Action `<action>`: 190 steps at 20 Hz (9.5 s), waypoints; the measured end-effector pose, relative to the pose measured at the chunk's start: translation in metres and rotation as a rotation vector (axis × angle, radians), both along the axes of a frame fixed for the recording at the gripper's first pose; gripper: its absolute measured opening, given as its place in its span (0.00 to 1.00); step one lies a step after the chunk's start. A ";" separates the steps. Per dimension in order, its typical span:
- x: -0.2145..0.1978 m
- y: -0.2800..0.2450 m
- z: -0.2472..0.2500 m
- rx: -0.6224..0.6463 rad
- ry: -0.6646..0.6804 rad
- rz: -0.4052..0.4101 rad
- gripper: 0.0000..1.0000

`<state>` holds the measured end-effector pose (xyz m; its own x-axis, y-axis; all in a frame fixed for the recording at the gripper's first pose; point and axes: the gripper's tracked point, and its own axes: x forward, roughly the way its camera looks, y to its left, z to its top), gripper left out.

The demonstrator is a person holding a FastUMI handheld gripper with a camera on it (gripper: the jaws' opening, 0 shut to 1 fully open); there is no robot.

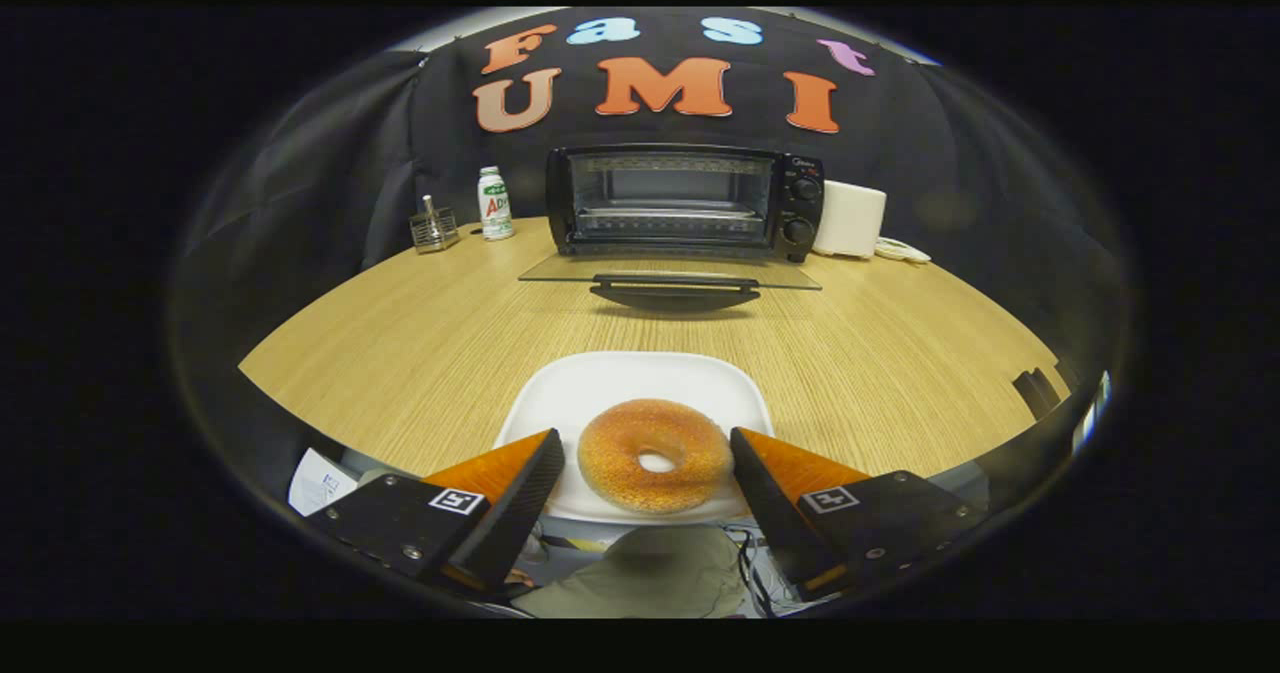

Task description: Open the toaster oven, put the food inside, and close the toaster oven door.

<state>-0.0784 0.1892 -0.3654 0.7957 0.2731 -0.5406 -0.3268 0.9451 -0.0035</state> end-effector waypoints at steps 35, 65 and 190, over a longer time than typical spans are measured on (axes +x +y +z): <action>0.251 0.076 0.141 0.660 0.061 -0.116 0.72; 0.336 0.068 0.103 0.548 -0.008 -0.274 0.99; 0.074 -0.075 0.368 0.098 -0.518 -0.083 1.00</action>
